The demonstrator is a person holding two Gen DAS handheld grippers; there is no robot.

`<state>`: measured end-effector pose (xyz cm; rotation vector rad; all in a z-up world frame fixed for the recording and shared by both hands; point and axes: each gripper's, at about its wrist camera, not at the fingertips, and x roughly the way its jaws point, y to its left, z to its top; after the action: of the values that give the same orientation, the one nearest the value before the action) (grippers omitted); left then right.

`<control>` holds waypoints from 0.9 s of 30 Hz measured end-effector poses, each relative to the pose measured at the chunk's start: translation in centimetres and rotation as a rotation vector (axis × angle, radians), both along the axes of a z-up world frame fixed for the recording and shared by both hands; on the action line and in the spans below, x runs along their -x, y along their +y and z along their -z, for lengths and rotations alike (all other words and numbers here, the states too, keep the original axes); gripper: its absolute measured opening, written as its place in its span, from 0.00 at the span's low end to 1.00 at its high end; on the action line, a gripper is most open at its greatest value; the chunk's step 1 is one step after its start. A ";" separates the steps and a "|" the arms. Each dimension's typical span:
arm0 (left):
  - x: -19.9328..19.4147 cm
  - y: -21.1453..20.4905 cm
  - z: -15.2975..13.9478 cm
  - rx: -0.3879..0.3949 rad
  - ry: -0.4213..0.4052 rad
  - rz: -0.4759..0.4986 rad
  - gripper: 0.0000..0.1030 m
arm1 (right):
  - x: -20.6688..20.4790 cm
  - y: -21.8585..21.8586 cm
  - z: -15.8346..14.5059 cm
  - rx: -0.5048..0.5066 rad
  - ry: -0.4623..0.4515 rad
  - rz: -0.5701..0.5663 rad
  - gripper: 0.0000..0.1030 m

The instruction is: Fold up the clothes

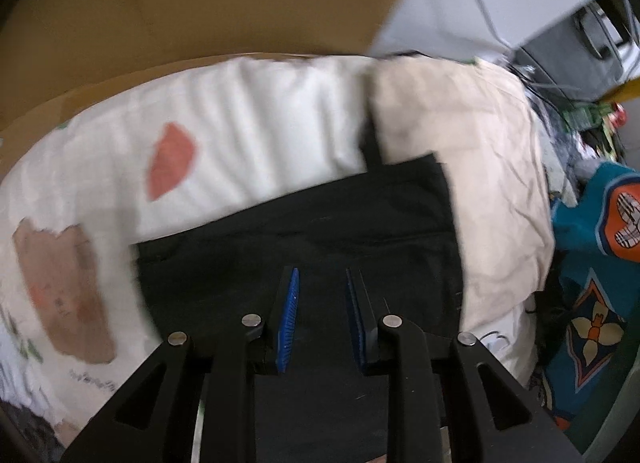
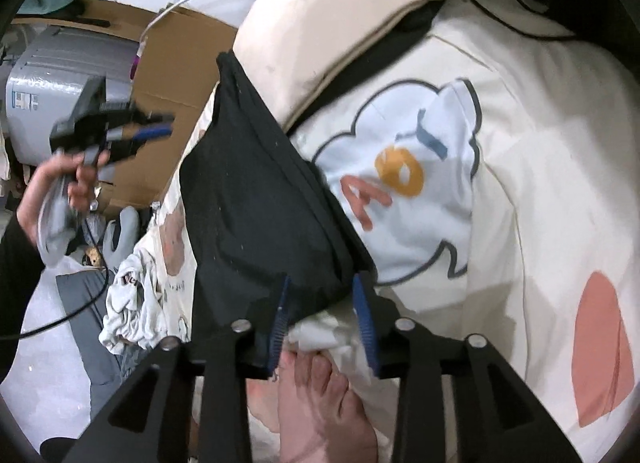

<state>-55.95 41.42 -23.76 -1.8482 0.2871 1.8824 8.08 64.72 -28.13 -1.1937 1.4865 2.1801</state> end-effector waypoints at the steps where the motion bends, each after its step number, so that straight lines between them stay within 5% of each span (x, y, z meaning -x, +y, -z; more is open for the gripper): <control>1: 0.3 -1.1 -0.2 0.012 0.003 -0.015 0.23 | 0.2 0.0 0.0 -0.014 -0.002 -0.010 0.31; 12: 0.8 -9.6 -2.9 0.071 0.000 -0.063 0.23 | 2.1 -0.5 -0.5 -0.051 -0.029 -0.050 0.31; 27: 3.7 -11.9 5.3 -0.051 -0.047 -0.033 0.23 | 5.4 -1.0 -0.8 -0.148 -0.192 -0.156 0.31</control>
<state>-59.68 29.55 -29.07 -1.8707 0.1920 1.8479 2.66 63.77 -27.34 -1.4625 1.1702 2.1572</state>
